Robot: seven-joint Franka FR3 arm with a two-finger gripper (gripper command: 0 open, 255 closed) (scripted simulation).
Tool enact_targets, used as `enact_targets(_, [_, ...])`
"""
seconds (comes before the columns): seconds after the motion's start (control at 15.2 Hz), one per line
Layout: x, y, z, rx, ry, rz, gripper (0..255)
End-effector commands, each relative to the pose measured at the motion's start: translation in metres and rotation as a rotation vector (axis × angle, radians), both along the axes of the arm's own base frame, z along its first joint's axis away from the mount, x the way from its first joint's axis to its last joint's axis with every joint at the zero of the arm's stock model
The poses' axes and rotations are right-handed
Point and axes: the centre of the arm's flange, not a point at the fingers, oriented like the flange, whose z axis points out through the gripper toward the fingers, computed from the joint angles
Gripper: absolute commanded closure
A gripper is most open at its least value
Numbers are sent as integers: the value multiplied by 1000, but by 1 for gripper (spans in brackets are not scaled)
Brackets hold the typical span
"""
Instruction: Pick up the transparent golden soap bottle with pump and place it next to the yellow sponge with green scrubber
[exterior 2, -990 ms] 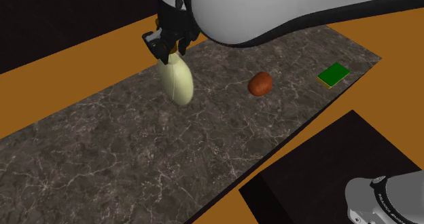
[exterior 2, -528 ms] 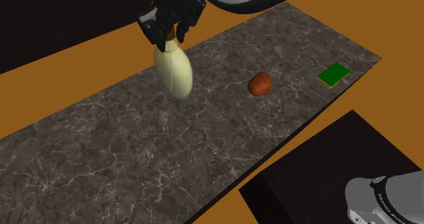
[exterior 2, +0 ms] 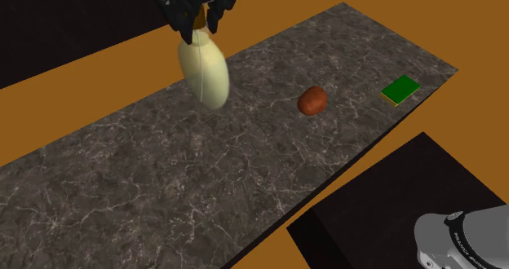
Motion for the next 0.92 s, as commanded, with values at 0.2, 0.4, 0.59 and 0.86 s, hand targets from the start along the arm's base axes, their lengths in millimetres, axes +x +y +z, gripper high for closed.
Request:
enact_targets(0.2, [0,0,28,0,-1,0,255])
enact_targets(0.4, [0,0,44,0,-1,0,255])
enact_targets(0.59, [0,0,60,0,-1,0,255])
enact_targets(0.86, [0,0,81,0,-1,0,255])
